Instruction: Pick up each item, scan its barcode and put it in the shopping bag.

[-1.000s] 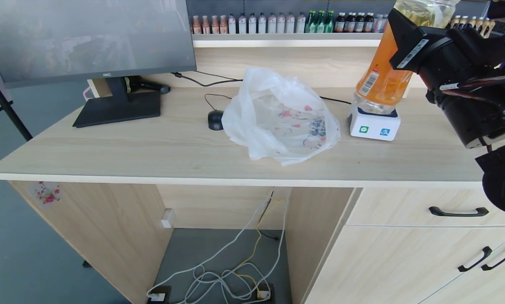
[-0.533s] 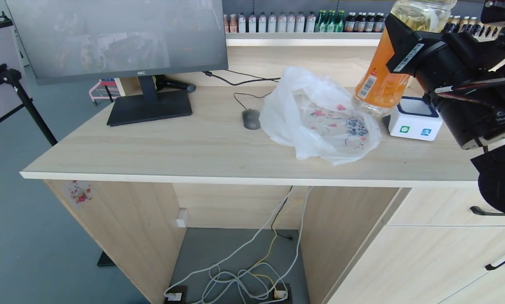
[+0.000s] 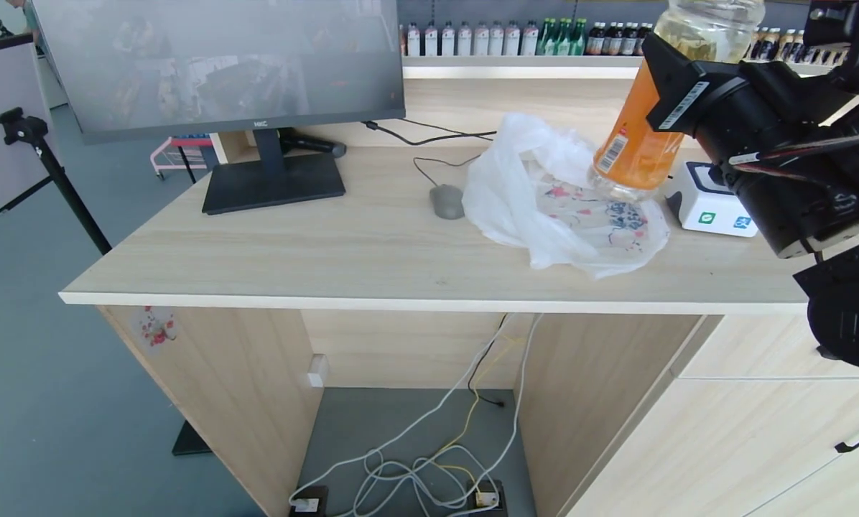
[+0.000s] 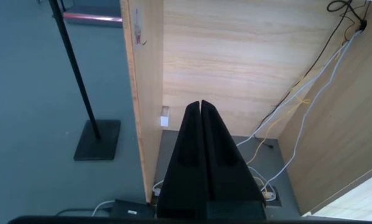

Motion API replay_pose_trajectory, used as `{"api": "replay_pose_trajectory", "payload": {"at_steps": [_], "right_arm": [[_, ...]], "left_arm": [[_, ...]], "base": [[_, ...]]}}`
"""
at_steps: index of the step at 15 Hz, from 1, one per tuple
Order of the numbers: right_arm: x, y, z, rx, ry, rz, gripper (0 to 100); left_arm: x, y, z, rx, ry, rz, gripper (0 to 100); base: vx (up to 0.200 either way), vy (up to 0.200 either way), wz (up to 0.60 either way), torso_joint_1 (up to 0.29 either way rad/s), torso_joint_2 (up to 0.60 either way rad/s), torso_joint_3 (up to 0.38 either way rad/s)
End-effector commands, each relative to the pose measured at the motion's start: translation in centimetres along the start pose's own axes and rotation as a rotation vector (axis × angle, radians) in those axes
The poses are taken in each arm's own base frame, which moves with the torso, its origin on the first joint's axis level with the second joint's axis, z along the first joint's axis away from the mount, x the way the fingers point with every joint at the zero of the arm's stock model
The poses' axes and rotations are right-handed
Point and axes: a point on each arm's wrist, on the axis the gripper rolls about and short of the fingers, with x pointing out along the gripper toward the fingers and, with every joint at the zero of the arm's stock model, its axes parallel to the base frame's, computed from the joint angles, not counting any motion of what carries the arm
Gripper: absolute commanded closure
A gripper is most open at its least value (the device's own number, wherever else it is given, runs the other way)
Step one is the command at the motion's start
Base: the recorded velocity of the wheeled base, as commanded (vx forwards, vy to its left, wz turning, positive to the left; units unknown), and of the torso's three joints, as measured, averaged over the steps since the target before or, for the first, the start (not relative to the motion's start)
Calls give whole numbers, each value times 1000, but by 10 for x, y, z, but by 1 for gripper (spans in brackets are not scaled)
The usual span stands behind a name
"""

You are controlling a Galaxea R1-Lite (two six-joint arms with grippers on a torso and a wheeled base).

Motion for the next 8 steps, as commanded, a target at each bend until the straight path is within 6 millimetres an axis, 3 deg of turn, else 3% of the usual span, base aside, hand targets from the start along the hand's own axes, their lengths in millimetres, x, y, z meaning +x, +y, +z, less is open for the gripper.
{"api": "replay_pose_trajectory", "payload": {"at_steps": [1, 5, 8], "right_arm": [[4, 1, -11, 18, 36, 1, 100], [17, 0, -13, 20, 71, 64, 100], [31, -16, -25, -3, 78, 62, 100]], "left_arm": [[0, 0, 0, 0, 1, -1, 100], [0, 0, 0, 0, 0, -1, 100], [0, 0, 0, 0, 0, -1, 100]], "base": [[0, 0, 0, 0, 0, 0], [0, 0, 0, 0, 0, 0], [0, 0, 0, 0, 0, 0]]}}
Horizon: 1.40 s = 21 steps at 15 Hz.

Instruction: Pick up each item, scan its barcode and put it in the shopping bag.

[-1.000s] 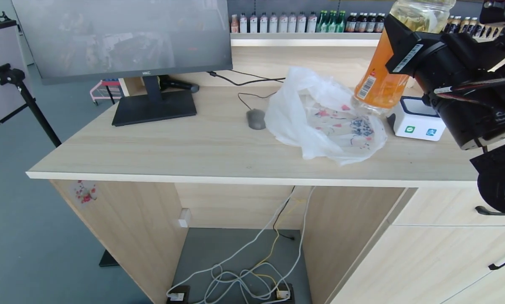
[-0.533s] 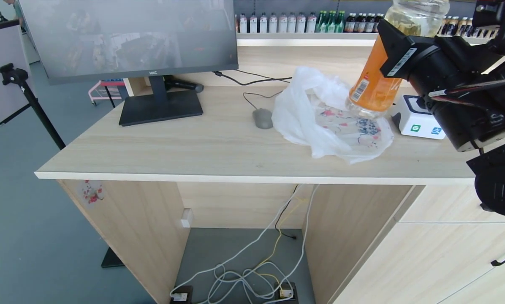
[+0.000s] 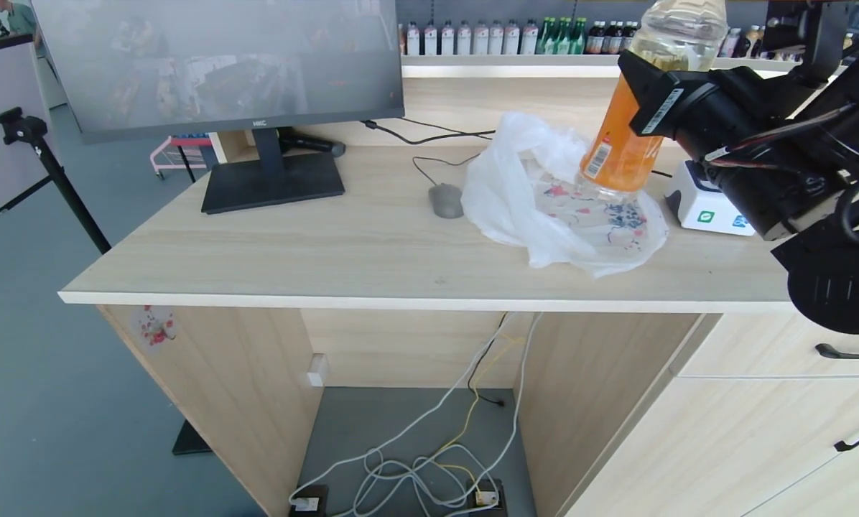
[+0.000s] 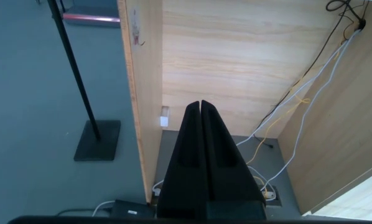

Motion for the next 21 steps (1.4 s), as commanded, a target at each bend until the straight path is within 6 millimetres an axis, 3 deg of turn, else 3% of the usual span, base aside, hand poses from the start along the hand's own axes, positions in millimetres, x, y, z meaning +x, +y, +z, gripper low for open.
{"api": "replay_pose_trajectory", "payload": {"at_steps": [1, 10, 15, 21], "right_arm": [[16, -14, -13, -7, -3, -12, 100], [78, -17, -34, 31, -5, 49, 100], [88, -19, -46, 32, -1, 95, 100], [116, -15, -75, 34, -22, 117, 100]], "left_arm": [[0, 0, 0, 0, 0, 1, 100], [0, 0, 0, 0, 0, 1, 100], [0, 0, 0, 0, 0, 1, 100], [0, 0, 0, 0, 0, 1, 100]], "base": [[0, 0, 0, 0, 0, 0], [0, 0, 0, 0, 0, 0], [0, 0, 0, 0, 0, 0], [0, 0, 0, 0, 0, 0]]}}
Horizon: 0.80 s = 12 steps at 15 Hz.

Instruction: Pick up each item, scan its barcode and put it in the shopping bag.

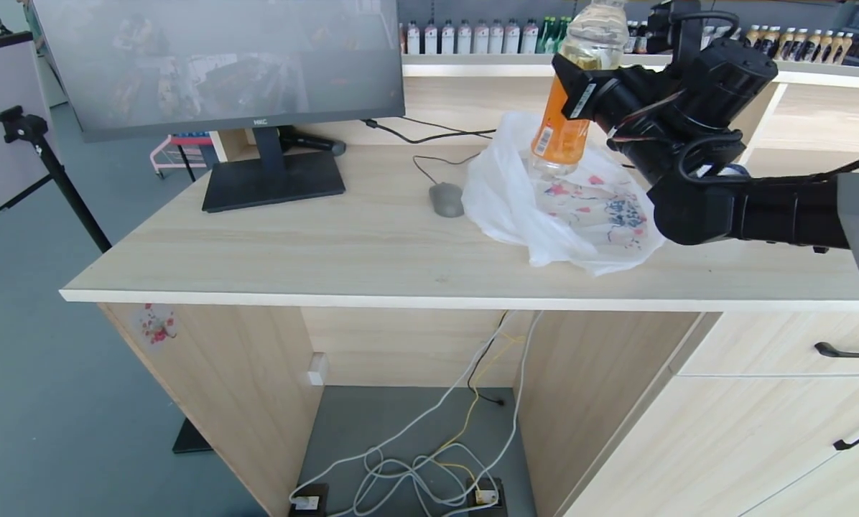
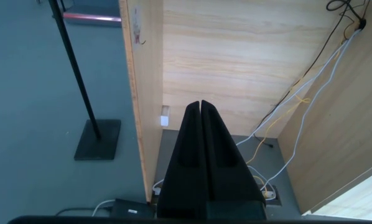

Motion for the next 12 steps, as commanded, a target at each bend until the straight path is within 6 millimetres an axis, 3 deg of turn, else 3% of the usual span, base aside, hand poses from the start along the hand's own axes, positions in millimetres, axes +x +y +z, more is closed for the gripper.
{"api": "replay_pose_trajectory", "payload": {"at_steps": [1, 3, 7, 12], "right_arm": [[11, 1, -22, 3, 7, 17, 100], [10, 0, -52, 15, 120, 24, 100], [6, 1, -94, 28, 257, 19, 100], [5, 4, -107, 28, 289, 24, 100]], "left_arm": [[0, 0, 0, 0, 0, 0, 100], [0, 0, 0, 0, 0, 0, 100], [0, 0, 0, 0, 0, 0, 100], [0, 0, 0, 0, 0, 0, 100]], "base": [[0, 0, 0, 0, 0, 0], [0, 0, 0, 0, 0, 0], [0, 0, 0, 0, 0, 0], [0, 0, 0, 0, 0, 0]]}}
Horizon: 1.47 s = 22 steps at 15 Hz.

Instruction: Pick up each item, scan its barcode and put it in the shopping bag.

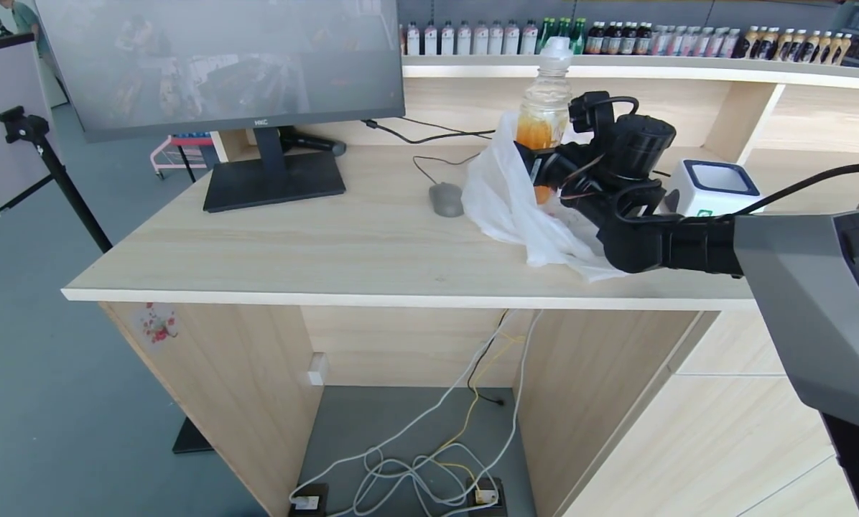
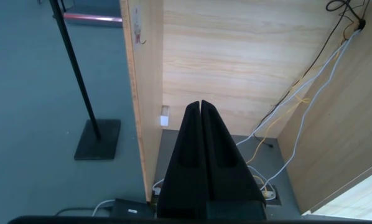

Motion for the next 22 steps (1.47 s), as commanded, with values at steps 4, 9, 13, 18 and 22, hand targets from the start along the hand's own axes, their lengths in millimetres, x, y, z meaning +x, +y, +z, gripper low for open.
{"api": "replay_pose_trajectory", "payload": {"at_steps": [4, 9, 13, 18, 22], "right_arm": [[1, 1, -4, -7, 13, 2, 100], [1, 0, -5, -7, 16, 2, 100], [0, -2, -7, -7, 30, -1, 100], [-1, -5, -2, -6, 35, -7, 0], [-2, -4, 3, -4, 24, -9, 0]], "left_arm": [[0, 0, 0, -2, 0, 0, 100], [0, 0, 0, 0, 0, 0, 100], [0, 0, 0, 0, 0, 0, 100], [0, 0, 0, 0, 0, 0, 100], [0, 0, 0, 0, 0, 0, 100]], "base": [[0, 0, 0, 0, 0, 0], [0, 0, 0, 0, 0, 0], [0, 0, 0, 0, 0, 0], [0, 0, 0, 0, 0, 0], [0, 0, 0, 0, 0, 0]]}}
